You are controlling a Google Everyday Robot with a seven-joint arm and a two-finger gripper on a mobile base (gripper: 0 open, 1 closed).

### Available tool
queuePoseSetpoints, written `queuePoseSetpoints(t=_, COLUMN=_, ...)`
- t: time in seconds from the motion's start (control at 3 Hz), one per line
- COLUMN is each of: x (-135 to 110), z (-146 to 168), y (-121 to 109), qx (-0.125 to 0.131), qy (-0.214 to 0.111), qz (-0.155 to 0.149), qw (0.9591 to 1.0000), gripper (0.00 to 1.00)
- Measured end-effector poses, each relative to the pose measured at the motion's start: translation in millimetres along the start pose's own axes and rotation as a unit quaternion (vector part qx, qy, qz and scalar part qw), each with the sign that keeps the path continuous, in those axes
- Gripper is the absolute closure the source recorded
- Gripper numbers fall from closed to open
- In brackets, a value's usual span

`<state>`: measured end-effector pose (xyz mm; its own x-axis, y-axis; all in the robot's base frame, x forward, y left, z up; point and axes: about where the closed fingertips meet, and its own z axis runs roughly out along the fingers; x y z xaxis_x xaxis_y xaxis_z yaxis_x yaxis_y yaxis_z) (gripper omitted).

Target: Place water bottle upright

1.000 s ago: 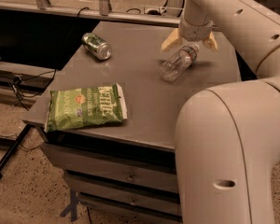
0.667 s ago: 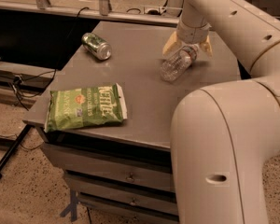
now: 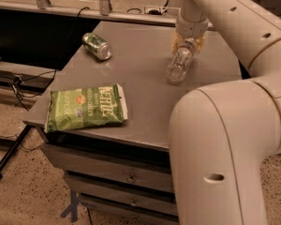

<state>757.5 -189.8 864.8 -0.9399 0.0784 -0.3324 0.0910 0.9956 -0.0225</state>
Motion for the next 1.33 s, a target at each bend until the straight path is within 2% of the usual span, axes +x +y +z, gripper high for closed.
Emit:
queuePoseSetpoints(t=0.33, x=-18, z=-30, y=-4, qx=-0.025, qy=-0.055, qz=-0.057, qw=0.9966, gripper=0.93)
queuePoseSetpoints(t=0.67, x=-26, z=-62, y=-10, qx=-0.094, qy=-0.126, qz=-0.115, qw=0.9809, gripper=1.0)
queuePoseSetpoints(t=1.0, x=-25, z=-94, y=-21, qx=-0.173, qy=-0.207, qz=-0.148, qw=0.9517, gripper=1.0)
queuePoseSetpoints(t=1.33, x=-17, z=-127, y=-38, qx=-0.252, qy=-0.296, qz=-0.156, qw=0.9083, gripper=1.0)
